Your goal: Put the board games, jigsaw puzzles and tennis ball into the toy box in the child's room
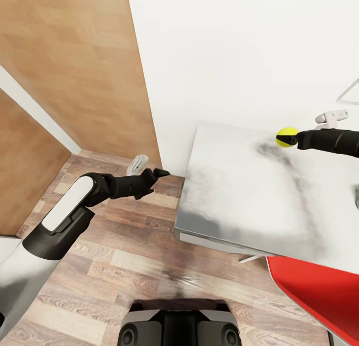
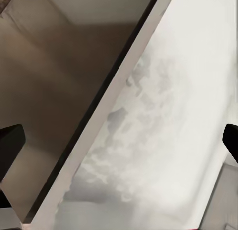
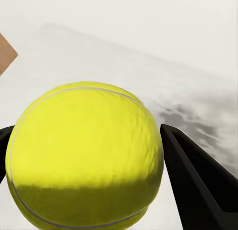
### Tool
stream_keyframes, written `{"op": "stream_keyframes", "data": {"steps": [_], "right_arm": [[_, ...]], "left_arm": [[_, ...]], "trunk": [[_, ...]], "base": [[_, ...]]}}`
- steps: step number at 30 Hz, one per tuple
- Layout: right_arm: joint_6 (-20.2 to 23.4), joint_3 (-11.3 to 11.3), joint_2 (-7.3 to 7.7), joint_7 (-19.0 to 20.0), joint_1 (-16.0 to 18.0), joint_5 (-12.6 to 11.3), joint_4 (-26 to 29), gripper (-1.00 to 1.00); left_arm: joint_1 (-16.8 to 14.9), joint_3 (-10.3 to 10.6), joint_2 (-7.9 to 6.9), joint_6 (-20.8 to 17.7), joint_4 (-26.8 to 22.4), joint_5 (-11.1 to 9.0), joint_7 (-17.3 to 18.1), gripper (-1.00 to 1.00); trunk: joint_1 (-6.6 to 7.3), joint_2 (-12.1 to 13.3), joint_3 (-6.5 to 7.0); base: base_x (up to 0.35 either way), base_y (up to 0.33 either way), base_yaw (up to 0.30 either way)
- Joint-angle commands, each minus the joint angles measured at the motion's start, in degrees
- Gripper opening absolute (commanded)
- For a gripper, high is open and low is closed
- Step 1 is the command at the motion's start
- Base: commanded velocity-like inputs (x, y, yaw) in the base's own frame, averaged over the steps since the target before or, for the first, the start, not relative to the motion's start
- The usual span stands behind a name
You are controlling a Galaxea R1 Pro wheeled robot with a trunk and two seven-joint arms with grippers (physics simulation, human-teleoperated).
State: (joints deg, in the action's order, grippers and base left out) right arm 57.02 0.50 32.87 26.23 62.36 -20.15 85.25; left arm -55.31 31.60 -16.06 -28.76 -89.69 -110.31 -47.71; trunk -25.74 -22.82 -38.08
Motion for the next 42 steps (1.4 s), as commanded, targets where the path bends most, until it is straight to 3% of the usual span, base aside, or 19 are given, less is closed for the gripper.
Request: {"op": "stream_keyframes", "data": {"steps": [1, 24, 28, 35, 42], "right_arm": [[0.22, 0.03, 0.06, 0.42, 0.08, 0.20, 0.01, -1.00], [0.20, 0.02, 0.73, 0.76, 0.13, 0.20, 0.01, -1.00], [0.20, 0.02, 1.66, 1.42, 0.13, 0.20, 0.01, -1.00], [0.20, 0.01, 4.62, 6.61, 0.13, 0.20, 0.01, -1.00], [0.20, -0.02, 6.27, 8.16, 0.13, 0.20, 0.01, -1.00]], "left_arm": [[-0.06, 0.04, -0.01, 0.02, -0.05, -0.34, -0.37, 1.00], [-0.06, 0.04, 0.06, 0.02, -0.05, -0.34, -0.37, 1.00], [-0.06, 0.04, 0.06, 0.02, -0.05, -0.34, -0.37, 1.00], [-0.06, 0.04, 0.06, 0.02, -0.05, -0.34, -0.37, 1.00], [-0.06, 0.04, 0.06, 0.02, -0.05, -0.34, -0.37, 1.00]], "trunk": [[-0.04, -0.09, 0.01], [-0.04, -0.09, 1.20], [-0.04, -0.09, 1.22], [-0.04, -0.09, 1.35], [-0.04, -0.09, 1.65]], "base": [[0.000, 0.000, 0.000], [0.000, 0.000, -0.024], [0.000, 0.000, -0.215], [0.000, 0.000, -0.255], [0.000, 0.000, -0.258]]}}
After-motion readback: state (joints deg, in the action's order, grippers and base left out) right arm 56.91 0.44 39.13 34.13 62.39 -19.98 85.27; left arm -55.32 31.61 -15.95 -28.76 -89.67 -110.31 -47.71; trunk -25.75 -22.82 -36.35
